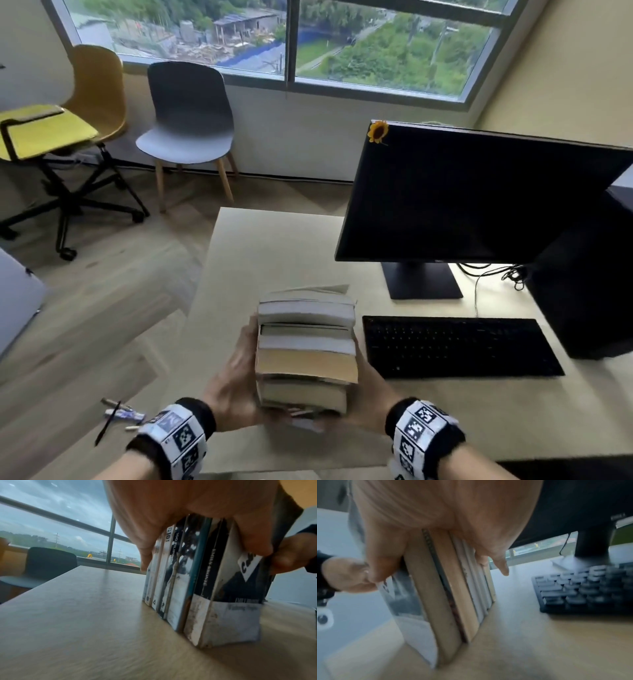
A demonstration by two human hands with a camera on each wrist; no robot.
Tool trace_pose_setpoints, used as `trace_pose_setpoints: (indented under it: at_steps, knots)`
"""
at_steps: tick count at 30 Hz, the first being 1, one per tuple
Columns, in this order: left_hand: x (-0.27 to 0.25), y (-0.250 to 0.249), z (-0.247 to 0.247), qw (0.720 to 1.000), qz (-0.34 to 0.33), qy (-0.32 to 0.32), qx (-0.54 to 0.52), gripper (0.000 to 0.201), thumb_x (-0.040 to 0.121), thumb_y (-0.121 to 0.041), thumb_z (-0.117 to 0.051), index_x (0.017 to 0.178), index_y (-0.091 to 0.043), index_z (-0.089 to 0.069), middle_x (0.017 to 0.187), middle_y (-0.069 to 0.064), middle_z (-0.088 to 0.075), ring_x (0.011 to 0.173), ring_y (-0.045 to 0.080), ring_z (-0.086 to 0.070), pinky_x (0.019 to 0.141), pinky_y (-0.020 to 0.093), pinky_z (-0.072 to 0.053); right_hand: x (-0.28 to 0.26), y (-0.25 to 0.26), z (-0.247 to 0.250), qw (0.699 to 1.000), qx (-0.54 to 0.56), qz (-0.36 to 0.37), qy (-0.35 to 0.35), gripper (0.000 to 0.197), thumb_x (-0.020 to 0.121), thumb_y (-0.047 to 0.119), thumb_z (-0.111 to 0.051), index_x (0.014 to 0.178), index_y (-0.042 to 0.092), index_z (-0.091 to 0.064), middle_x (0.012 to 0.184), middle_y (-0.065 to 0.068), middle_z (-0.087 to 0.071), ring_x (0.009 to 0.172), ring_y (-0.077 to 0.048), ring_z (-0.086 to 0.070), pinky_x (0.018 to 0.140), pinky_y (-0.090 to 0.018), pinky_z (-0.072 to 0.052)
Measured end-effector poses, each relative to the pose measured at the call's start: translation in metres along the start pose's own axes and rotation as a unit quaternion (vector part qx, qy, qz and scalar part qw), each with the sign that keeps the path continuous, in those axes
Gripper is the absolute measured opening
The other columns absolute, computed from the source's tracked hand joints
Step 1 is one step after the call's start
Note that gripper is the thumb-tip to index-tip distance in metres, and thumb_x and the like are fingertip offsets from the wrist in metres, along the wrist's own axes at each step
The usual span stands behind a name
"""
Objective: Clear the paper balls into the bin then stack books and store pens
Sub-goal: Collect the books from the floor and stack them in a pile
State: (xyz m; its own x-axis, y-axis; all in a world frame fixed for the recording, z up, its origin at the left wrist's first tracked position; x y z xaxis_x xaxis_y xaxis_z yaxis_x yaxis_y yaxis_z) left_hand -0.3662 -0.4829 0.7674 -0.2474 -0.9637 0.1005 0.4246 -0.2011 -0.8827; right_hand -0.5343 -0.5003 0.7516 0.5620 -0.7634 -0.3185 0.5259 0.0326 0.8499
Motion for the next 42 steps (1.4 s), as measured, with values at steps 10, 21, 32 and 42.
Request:
trace_pose_setpoints:
  at_steps: [10, 21, 32, 42]
  knots:
    - [0.032, 0.003, 0.018, 0.995, 0.057, 0.008, -0.077, 0.117, 0.045, -0.020, -0.096, 0.139, -0.036, -0.027, 0.117, -0.014, -0.061, 0.105, -0.002, -0.060, 0.085, 0.017, -0.050, 0.015, -0.010, 0.028, 0.995, 0.038, -0.036, -0.080, 0.093, 0.044, 0.039, -0.096, 0.124, 0.035, -0.050, 0.112, 0.015, -0.068, 0.108, -0.004, -0.063, 0.097, -0.037, -0.052]
    - [0.068, 0.063, -0.029, 0.933, 0.339, 0.052, -0.110, 0.075, 0.068, -0.084, -0.048, 0.093, -0.016, -0.068, 0.098, 0.004, -0.072, 0.085, 0.018, -0.067, 0.079, 0.030, -0.053, 0.040, -0.051, 0.041, 0.943, 0.239, -0.195, -0.129, 0.080, 0.066, 0.075, -0.065, 0.130, 0.028, -0.053, 0.118, 0.004, -0.070, 0.109, -0.014, -0.066, 0.106, -0.039, -0.044]
    - [0.045, 0.089, -0.068, 0.915, 0.359, -0.012, -0.183, 0.101, 0.052, -0.094, -0.050, 0.126, -0.026, -0.051, 0.113, -0.003, -0.068, 0.102, 0.015, -0.065, 0.095, 0.038, -0.051, 0.027, -0.096, 0.019, 0.936, 0.240, -0.212, -0.147, 0.075, 0.066, 0.076, -0.067, 0.124, 0.030, -0.059, 0.117, 0.009, -0.070, 0.113, -0.011, -0.063, 0.109, -0.040, -0.040]
    - [0.035, 0.082, -0.052, 0.913, 0.374, -0.058, -0.152, 0.096, 0.058, -0.095, -0.037, 0.117, -0.023, -0.060, 0.111, 0.003, -0.065, 0.100, 0.021, -0.063, 0.086, 0.042, -0.054, 0.028, -0.042, 0.062, 0.972, -0.025, -0.188, -0.141, 0.078, 0.076, 0.064, -0.064, 0.137, 0.019, -0.043, 0.135, -0.001, -0.056, 0.125, -0.018, -0.053, 0.108, -0.032, -0.038]
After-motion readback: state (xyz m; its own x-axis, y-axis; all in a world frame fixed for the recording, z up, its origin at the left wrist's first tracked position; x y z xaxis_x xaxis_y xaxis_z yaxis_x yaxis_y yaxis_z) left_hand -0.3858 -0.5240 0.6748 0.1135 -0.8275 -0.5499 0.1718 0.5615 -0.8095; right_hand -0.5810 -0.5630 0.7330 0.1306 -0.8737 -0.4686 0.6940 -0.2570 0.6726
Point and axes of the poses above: each hand's wrist, its own x-axis towards the middle knuckle, its own z-axis out of the back of the hand, y = z × x, the point moved 9 cm from there along x, towards the middle knuckle
